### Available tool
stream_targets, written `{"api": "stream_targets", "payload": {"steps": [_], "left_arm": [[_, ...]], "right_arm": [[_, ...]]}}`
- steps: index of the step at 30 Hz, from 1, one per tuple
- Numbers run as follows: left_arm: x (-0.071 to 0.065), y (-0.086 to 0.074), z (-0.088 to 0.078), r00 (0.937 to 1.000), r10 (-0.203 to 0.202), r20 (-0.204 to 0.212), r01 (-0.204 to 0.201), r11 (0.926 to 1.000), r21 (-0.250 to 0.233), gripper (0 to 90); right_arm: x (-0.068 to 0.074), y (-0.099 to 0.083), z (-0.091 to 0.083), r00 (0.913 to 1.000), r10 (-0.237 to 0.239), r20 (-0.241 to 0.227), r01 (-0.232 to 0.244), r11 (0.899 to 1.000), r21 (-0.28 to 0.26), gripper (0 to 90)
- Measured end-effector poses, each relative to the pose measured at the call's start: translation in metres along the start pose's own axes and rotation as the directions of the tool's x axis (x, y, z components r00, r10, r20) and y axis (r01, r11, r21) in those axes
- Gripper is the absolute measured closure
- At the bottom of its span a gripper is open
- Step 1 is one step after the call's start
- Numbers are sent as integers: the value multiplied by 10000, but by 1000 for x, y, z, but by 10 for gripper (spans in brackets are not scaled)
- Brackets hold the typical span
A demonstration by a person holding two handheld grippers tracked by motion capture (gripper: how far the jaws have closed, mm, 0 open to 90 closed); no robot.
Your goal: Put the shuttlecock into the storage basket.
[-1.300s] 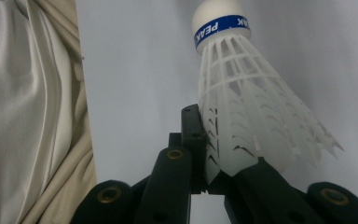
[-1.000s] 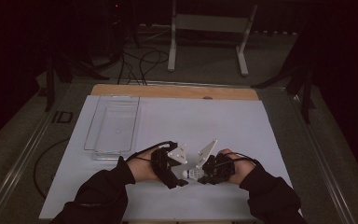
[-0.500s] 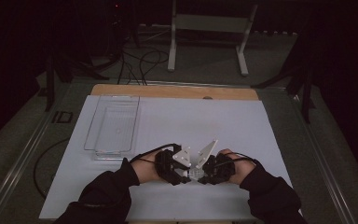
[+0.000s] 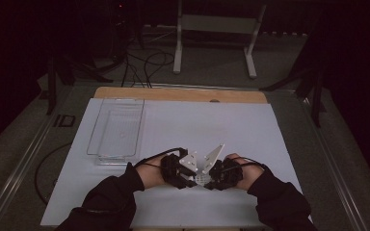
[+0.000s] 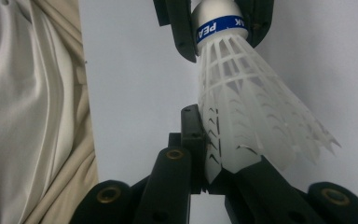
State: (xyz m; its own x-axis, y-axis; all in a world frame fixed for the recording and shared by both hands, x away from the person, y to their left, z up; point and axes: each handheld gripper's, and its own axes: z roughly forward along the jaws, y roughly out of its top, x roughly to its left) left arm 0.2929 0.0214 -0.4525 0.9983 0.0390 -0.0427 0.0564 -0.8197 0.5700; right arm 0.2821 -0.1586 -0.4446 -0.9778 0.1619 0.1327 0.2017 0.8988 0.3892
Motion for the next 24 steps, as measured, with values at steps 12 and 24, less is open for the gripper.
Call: {"api": "stream_targets", "payload": {"steps": [12,24], "left_arm": [[2,-2,0,9996,-156,216,151,9996,254,660],[7,-5,-8,9990,-434,47,433,9987,262,660]], "right_arm": [[3,1,3,9985,292,466,-308,9990,324,699],[-2,-10,2,9903,1006,956,-993,9949,-188,400]]}}
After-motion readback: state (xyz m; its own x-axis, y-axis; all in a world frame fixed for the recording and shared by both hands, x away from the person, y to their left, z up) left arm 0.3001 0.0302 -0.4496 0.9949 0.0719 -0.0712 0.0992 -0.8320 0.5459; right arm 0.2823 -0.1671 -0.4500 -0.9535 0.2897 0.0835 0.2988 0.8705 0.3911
